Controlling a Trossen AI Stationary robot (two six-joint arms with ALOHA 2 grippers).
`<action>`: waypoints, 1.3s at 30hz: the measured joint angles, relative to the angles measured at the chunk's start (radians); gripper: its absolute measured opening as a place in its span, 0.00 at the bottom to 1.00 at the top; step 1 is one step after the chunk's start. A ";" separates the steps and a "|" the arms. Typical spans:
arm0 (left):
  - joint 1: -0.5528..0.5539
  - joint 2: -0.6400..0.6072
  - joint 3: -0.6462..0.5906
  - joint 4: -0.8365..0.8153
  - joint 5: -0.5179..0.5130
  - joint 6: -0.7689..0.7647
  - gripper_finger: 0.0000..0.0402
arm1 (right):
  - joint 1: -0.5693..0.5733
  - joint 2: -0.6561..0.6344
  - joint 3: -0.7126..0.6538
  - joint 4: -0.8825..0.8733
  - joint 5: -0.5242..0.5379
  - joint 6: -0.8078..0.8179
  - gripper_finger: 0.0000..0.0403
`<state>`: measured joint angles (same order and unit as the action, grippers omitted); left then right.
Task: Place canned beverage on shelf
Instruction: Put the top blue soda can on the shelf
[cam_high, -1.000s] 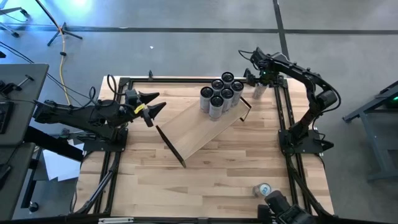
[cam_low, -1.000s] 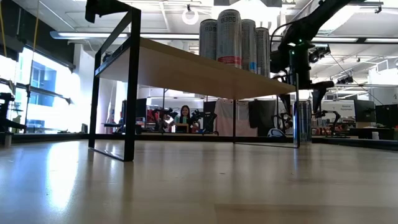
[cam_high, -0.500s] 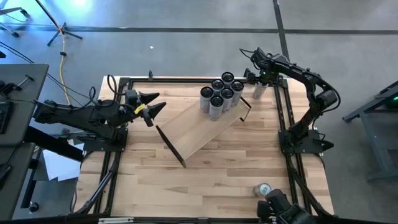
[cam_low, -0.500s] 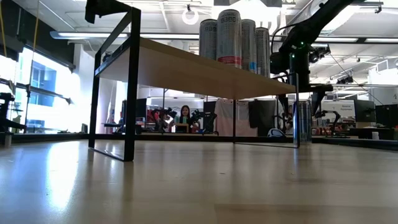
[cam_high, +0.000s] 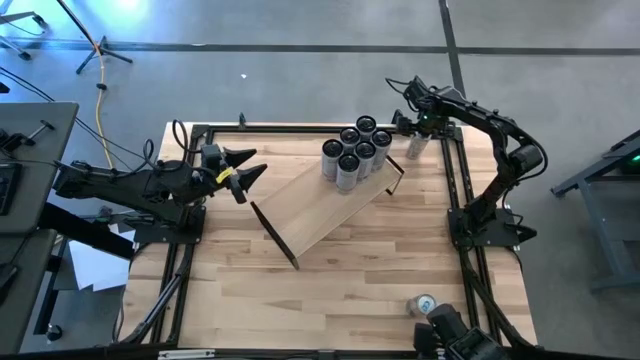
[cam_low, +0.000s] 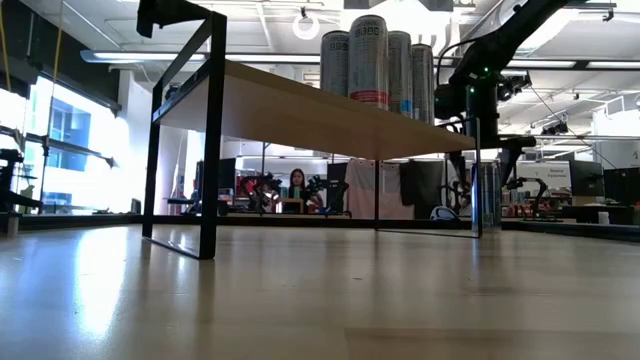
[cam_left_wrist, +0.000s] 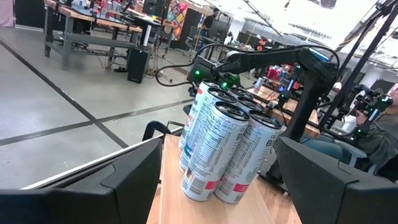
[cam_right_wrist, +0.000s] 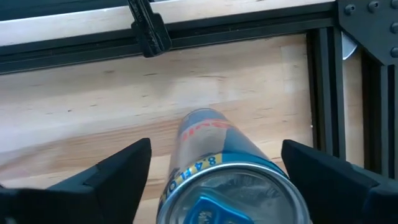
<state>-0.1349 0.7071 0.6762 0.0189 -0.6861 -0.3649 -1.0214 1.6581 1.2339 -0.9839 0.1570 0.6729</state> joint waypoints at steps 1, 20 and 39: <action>0.000 0.000 0.000 0.000 0.000 0.000 0.72 | 0.000 0.000 0.000 -0.001 0.000 0.000 0.84; 0.000 0.048 0.000 0.000 0.013 0.001 0.72 | 0.010 -0.032 0.000 -0.038 -0.001 -0.167 0.53; 0.000 -0.014 0.000 0.108 0.020 0.174 0.72 | 0.113 -0.515 0.000 -0.364 -0.226 -0.408 0.53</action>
<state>-0.1351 0.6926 0.6762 0.1265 -0.6659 -0.1905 -0.9088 1.1428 1.2339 -1.3481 -0.0688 0.2650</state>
